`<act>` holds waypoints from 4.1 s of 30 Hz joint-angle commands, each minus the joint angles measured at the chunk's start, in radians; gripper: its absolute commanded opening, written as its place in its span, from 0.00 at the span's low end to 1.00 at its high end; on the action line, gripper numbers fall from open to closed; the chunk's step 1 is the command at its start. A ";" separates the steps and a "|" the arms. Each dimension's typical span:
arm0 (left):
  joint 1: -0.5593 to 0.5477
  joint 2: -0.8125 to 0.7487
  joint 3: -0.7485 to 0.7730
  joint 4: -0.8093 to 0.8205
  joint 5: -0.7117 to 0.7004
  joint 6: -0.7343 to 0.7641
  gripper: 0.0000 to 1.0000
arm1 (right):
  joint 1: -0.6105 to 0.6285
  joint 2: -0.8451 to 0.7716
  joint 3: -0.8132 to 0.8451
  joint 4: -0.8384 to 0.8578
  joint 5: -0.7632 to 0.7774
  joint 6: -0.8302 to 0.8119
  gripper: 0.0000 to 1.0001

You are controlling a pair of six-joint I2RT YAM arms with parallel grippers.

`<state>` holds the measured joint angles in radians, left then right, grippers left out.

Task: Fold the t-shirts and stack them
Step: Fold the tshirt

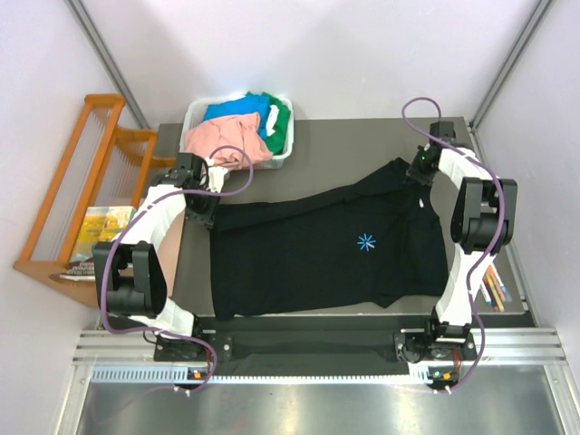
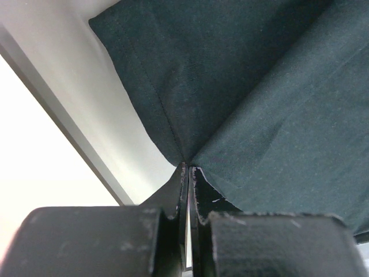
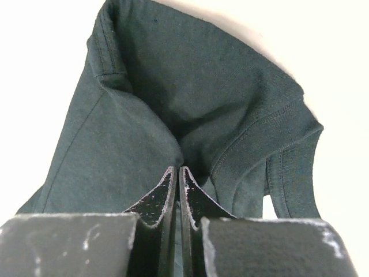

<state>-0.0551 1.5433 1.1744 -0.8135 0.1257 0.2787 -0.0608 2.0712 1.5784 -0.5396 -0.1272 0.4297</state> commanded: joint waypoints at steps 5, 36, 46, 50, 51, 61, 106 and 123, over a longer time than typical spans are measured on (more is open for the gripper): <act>-0.002 0.017 0.016 0.030 -0.043 -0.013 0.00 | 0.010 -0.131 0.111 -0.010 -0.018 0.010 0.00; 0.031 0.540 0.815 -0.095 -0.199 -0.061 0.00 | -0.053 0.118 0.595 -0.172 -0.037 0.046 0.00; 0.043 0.638 1.130 -0.181 -0.212 -0.050 0.00 | -0.085 0.087 0.672 -0.197 -0.065 0.044 0.00; 0.044 0.633 1.130 -0.173 -0.227 -0.041 0.00 | -0.093 0.055 0.655 -0.184 -0.060 0.040 0.00; 0.044 0.635 1.136 -0.165 -0.239 -0.039 0.00 | -0.097 0.053 0.661 -0.184 -0.061 0.043 0.00; 0.047 0.709 1.209 -0.176 -0.270 -0.039 0.00 | -0.120 0.075 0.766 -0.223 -0.089 0.052 0.00; 0.047 0.172 0.410 -0.395 0.040 0.120 0.02 | -0.076 -0.749 -0.541 0.073 -0.005 0.072 0.00; 0.041 0.129 0.364 -0.469 0.081 0.214 0.75 | -0.066 -0.896 -0.736 -0.003 -0.006 0.096 0.46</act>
<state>-0.0143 1.7340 1.5230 -1.2526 0.1829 0.4667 -0.1341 1.2705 0.8032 -0.5472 -0.1684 0.5026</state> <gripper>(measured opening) 0.737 0.444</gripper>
